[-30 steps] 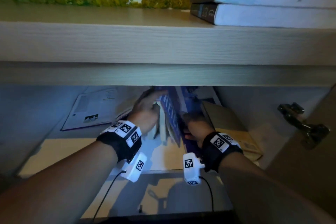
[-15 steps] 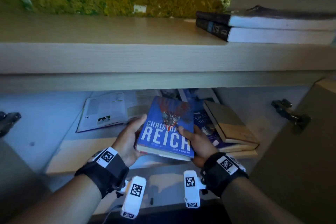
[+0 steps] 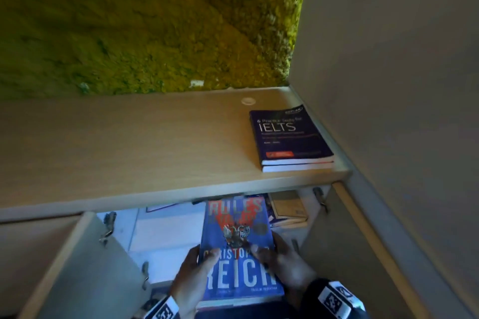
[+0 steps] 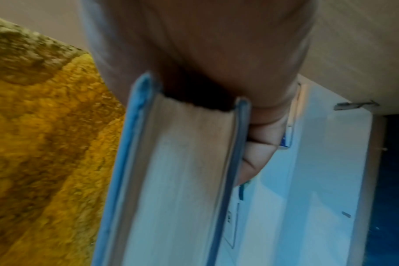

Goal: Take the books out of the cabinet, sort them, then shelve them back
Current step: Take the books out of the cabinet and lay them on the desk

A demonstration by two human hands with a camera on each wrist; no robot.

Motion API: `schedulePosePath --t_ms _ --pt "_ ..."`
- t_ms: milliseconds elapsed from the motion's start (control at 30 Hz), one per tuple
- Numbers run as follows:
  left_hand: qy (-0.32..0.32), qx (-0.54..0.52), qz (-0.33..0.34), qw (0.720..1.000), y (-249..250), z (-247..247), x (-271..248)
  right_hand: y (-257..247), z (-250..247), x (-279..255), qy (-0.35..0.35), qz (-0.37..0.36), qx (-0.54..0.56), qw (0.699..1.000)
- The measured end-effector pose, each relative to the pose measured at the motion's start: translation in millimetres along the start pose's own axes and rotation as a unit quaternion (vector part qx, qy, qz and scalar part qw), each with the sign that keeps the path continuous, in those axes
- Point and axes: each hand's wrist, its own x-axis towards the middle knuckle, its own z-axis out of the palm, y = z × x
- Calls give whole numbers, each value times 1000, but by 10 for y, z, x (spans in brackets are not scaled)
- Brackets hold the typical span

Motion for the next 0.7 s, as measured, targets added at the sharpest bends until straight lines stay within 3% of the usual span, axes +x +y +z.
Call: schedulePosePath --t_ms 133,233,300,400,567,700 --pt "1 -61 46 997 551 -85 -366 -711 141 -282 21 -39 14 999" --pt "-11 -84 110 990 1050 -156 -347 -1148 207 -113 77 -60 6 995" --pt "-13 -76 141 987 1351 -202 -166 -1401 233 119 105 -76 -21 991" --pt "35 -38 179 983 1632 -223 310 -1717 221 521 115 -111 -51 986" --pt "73 71 233 967 1908 -206 1147 -1922 80 1249 155 -133 -101 974" --pt "61 185 210 958 1961 -277 1813 -1872 19 1772 164 -143 -132 967"
